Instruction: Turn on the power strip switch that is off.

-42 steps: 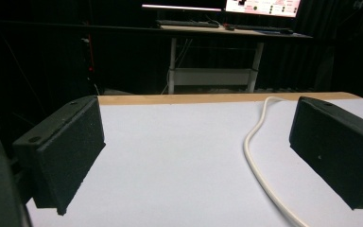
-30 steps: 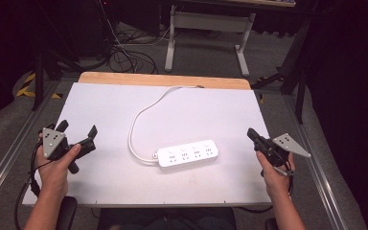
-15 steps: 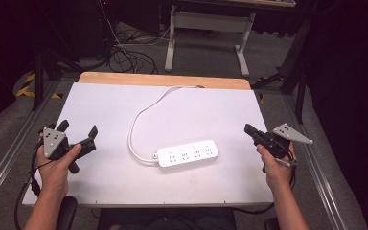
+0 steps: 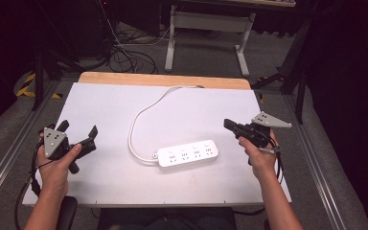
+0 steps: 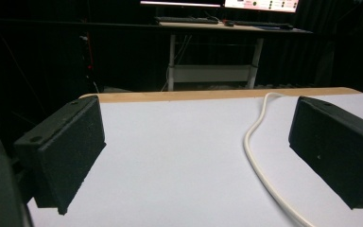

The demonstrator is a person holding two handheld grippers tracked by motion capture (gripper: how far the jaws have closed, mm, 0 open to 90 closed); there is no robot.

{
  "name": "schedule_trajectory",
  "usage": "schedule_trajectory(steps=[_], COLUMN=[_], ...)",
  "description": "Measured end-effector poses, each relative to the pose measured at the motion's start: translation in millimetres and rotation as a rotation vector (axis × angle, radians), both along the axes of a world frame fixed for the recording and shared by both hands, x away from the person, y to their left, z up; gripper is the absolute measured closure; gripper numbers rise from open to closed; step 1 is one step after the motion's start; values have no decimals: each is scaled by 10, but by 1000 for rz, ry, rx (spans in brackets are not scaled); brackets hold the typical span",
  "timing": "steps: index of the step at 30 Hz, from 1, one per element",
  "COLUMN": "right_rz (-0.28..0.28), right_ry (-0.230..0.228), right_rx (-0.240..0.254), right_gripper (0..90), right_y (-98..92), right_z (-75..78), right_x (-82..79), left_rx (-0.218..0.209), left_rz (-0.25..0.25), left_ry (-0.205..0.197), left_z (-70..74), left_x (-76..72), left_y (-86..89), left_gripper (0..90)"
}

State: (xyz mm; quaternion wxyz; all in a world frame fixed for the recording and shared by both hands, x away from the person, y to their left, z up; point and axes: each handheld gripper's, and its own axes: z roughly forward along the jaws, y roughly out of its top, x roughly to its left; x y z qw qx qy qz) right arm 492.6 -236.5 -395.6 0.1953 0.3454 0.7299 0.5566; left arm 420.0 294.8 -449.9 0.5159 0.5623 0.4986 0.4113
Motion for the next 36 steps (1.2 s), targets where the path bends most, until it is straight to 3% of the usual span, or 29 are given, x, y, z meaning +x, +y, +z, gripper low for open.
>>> schedule_trajectory(steps=[7,16,33,36], right_rz=[56,102,172,182], right_ry=[21,44,137,156], right_rx=[-37,-90,-262,-323], right_gripper=[900,900,900,900], right_y=[240,346,707,793], right_z=[-2,-53,-326,-410], right_x=[44,70,176,178], left_rx=[1,0,1,1], left_rz=[0,10,20,19], left_ry=[2,3,4,4], left_z=[-2,-6,-9,-9], left_x=[0,-18,-53,-58], left_y=[1,17,53,49], left_gripper=[47,47,48,49])
